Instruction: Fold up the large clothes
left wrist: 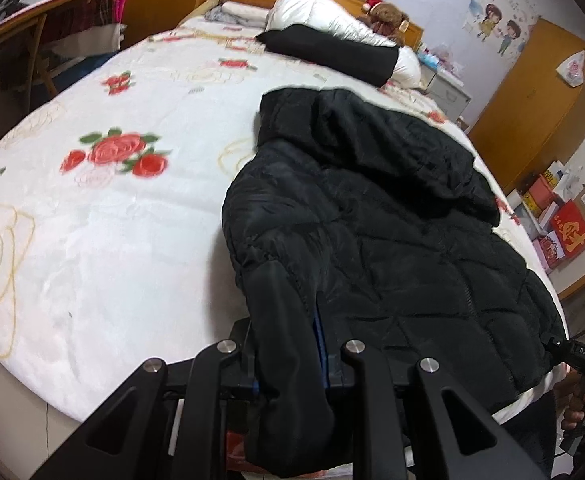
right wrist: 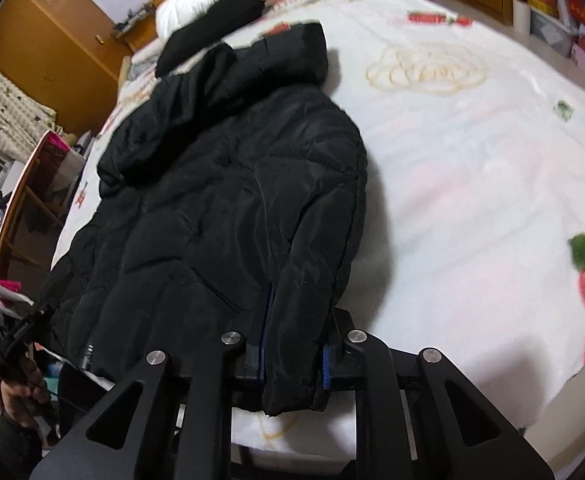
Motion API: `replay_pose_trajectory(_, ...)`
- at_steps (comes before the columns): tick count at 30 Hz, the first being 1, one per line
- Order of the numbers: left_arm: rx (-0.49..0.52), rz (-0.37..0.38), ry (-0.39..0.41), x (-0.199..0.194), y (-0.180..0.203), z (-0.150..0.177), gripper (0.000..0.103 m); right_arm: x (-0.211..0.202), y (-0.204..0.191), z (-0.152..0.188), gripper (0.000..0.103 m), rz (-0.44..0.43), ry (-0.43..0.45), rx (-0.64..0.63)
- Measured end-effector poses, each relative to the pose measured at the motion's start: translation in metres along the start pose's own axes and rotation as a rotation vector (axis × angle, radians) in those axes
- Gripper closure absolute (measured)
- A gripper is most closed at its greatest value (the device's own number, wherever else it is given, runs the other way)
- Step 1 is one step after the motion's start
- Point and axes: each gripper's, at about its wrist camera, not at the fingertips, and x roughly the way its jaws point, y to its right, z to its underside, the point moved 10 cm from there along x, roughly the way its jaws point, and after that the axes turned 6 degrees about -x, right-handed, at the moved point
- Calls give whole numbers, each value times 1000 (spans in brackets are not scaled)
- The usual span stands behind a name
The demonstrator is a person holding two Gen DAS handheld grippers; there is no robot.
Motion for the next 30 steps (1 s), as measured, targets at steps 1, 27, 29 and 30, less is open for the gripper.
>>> replay_pose_trajectory(1, 7, 6, 13, -4, 3, -4, 83, -5, -2, -3, 86, -3, 15, -6)
replay_pose_trajectory(27, 8, 171, 175, -26, 56, -125, 84, -53, -49, -109, 87, -128, 241, -67)
replay_pose_trajectory(29, 8, 183, 186, -23, 61, -139, 84, -52, -54, -122, 87, -134, 257, -70)
replay_pose_trajectory(30, 7, 187, 191, -21, 62, -145, 84, -51, -55, -129, 87, -137, 264, -70)
